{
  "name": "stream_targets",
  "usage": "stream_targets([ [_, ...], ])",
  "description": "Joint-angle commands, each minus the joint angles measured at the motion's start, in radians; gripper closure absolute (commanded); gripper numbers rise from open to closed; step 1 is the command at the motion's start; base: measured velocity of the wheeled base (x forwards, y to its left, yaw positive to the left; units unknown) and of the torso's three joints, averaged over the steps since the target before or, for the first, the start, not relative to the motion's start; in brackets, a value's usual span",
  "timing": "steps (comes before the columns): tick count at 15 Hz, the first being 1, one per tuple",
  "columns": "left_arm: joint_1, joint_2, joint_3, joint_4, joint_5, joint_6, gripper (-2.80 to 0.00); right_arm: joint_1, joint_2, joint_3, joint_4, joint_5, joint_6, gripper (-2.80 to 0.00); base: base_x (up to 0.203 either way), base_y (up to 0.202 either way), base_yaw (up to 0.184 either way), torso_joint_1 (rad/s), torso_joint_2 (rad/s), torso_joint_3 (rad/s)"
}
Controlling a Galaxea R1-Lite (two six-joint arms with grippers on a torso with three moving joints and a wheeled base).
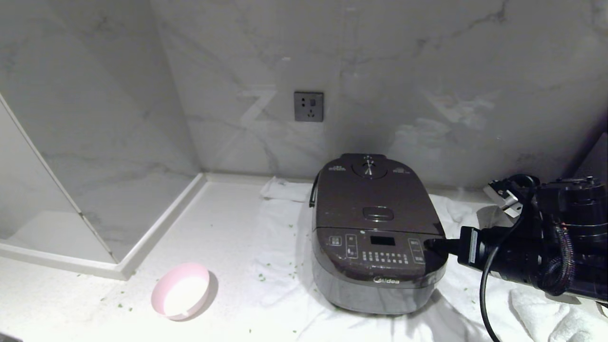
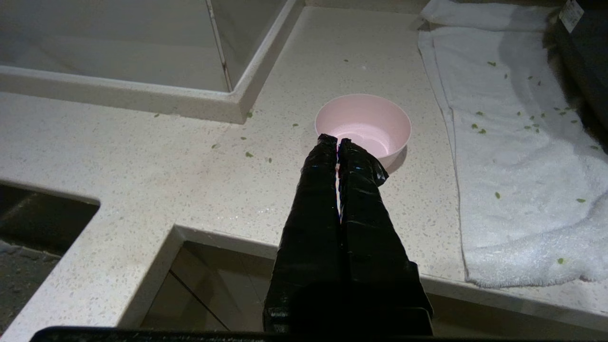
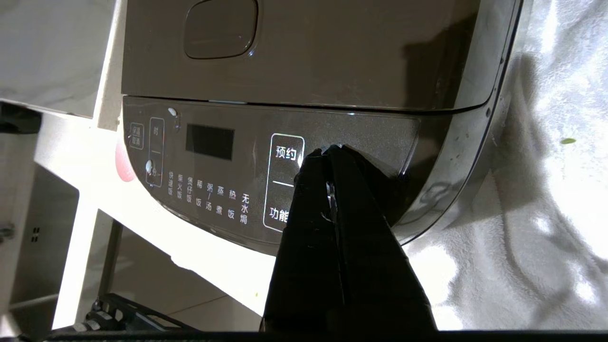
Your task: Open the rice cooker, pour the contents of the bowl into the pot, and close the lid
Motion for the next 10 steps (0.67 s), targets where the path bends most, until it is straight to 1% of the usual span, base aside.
stream_targets([
  [1, 0.000, 0.000, 0.000, 0.001, 0.000, 0.000, 0.00, 0.000, 0.024, 0.024, -0.001, 0.016, 0.006, 0.00, 0.000, 0.000, 0.000, 0.000, 0.00, 0.000],
  [3, 0.000, 0.000, 0.000, 0.001, -0.001, 0.000, 0.00, 0.000, 0.036, 0.032, -0.049, 0.012, 0.006, 0.00, 0.000, 0.000, 0.000, 0.000, 0.00, 0.000],
  [6, 0.000, 0.000, 0.000, 0.001, 0.000, 0.000, 0.00, 0.000, 0.001, 0.014, -0.059, 0.010, 0.006, 0.00, 0.000, 0.000, 0.000, 0.000, 0.00, 0.000],
  [8, 0.000, 0.000, 0.000, 0.001, 0.001, 0.000, 0.00, 0.004, -0.082, -0.009, -0.040, 0.007, 0.007, 0.00, 0.000, 0.000, 0.000, 0.000, 0.00, 0.000],
  [10, 0.000, 0.000, 0.000, 0.001, -0.001, 0.001, 0.00, 0.005, -0.214, -0.060, 0.051, 0.000, 0.005, 0.00, 0.000, 0.000, 0.000, 0.000, 0.00, 0.000],
])
